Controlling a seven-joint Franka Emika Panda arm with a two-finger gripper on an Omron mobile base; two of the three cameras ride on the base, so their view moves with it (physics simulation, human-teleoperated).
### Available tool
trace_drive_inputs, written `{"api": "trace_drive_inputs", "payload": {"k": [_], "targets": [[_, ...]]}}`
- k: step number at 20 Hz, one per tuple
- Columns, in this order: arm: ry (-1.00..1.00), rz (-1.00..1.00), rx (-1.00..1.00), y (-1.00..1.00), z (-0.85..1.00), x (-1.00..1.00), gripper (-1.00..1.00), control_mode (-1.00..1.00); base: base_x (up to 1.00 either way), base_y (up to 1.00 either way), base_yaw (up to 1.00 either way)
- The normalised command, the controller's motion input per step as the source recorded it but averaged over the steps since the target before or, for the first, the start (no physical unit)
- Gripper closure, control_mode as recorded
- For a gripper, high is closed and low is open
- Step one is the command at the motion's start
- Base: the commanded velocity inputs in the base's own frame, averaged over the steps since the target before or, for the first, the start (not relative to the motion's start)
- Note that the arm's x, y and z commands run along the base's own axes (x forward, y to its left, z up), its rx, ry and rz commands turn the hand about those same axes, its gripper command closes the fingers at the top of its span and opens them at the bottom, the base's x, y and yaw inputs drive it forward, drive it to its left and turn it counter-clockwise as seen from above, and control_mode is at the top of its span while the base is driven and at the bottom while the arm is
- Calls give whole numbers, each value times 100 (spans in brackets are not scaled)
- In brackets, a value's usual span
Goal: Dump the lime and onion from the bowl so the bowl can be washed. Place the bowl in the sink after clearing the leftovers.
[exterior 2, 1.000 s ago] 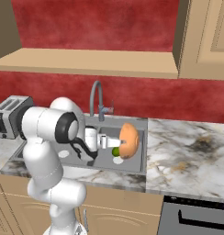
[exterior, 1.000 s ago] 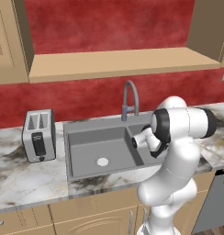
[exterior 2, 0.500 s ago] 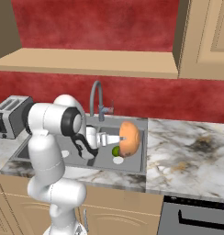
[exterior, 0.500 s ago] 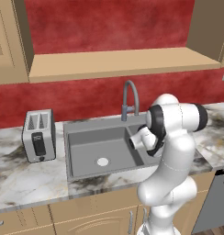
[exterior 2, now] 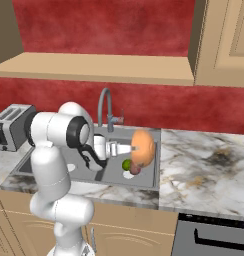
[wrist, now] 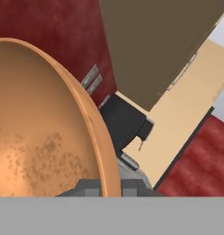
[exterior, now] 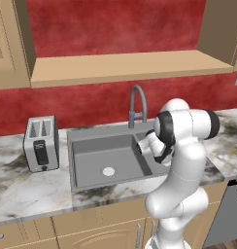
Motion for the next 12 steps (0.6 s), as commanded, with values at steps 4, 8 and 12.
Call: {"api": "trace_drive_inputs", "payload": {"k": [4,8,12], "targets": [[0,-5,0,-21,42,-5,100,-100,0,0,0],[0,-1,4,-6,35,-30,100,-100,0,0,0],[-2,1,21,0,29,-57,100,-100,0,0,0]]}}
